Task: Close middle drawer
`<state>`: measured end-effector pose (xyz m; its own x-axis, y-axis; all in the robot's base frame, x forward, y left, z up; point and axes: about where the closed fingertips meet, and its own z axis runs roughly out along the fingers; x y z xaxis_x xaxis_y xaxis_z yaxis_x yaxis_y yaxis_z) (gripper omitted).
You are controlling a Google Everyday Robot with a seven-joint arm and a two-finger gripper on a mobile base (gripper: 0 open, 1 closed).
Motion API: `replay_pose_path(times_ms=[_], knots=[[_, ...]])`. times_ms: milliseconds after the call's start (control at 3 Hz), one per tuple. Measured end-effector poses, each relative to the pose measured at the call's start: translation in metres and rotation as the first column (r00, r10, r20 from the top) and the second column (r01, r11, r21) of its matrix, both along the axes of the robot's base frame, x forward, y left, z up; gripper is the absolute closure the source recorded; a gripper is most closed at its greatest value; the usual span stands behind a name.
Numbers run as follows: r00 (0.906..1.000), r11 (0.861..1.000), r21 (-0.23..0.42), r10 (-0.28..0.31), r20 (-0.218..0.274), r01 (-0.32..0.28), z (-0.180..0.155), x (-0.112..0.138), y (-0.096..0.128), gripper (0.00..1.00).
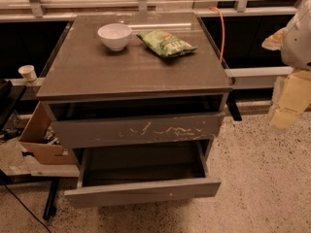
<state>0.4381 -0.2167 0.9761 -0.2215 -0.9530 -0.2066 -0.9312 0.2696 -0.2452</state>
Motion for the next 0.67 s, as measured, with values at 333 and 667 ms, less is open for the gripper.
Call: replay_pose_path(times_ms=[333, 667], knots=[[1.0000, 1.000, 0.000, 0.000, 0.000, 0.000, 0.0000, 0.0000, 0.0000, 0.00], [1.0000, 1.000, 0.000, 0.000, 0.000, 0.000, 0.0000, 0.0000, 0.0000, 0.19]])
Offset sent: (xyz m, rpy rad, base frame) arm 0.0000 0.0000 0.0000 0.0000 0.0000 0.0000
